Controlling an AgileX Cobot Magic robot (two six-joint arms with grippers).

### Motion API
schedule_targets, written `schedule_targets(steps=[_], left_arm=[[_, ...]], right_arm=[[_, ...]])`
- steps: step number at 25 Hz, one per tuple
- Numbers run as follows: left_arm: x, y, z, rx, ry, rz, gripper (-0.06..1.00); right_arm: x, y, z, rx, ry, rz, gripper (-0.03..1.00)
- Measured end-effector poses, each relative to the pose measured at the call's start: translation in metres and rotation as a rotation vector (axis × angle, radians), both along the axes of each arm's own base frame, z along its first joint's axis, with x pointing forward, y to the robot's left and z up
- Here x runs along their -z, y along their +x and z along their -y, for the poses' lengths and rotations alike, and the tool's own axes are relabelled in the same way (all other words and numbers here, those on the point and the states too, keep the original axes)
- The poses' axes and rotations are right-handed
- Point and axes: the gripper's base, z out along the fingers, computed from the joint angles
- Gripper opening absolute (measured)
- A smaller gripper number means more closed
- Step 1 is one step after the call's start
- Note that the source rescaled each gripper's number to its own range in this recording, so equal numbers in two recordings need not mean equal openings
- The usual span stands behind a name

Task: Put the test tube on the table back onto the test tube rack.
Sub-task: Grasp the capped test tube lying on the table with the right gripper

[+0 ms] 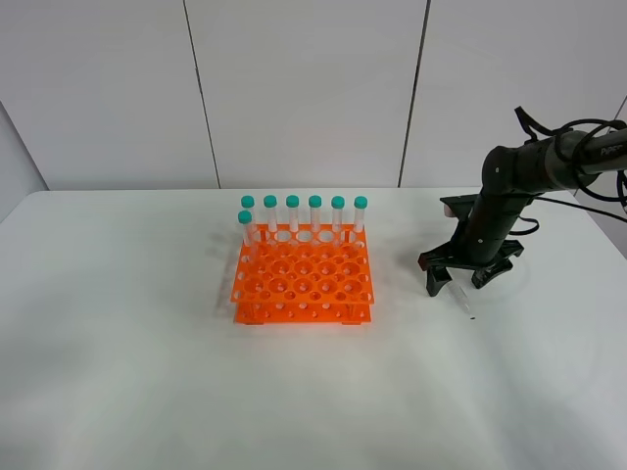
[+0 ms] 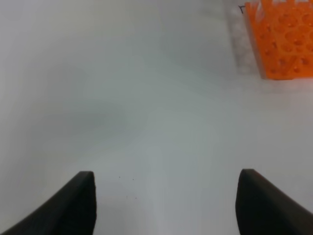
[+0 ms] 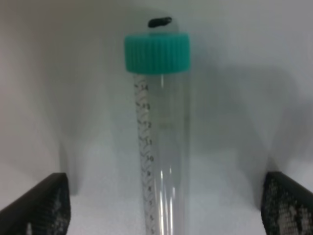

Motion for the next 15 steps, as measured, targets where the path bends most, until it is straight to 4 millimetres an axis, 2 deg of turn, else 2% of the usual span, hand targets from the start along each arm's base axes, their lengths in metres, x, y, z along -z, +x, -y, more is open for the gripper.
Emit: schedule_targets(steps=[15], left_arm=[[0.0, 0.0, 0.0, 0.0, 0.0, 0.0, 0.87]], right_arm=[[0.0026, -0.0017, 0.0002, 0.001, -0.003, -0.029, 0.84]])
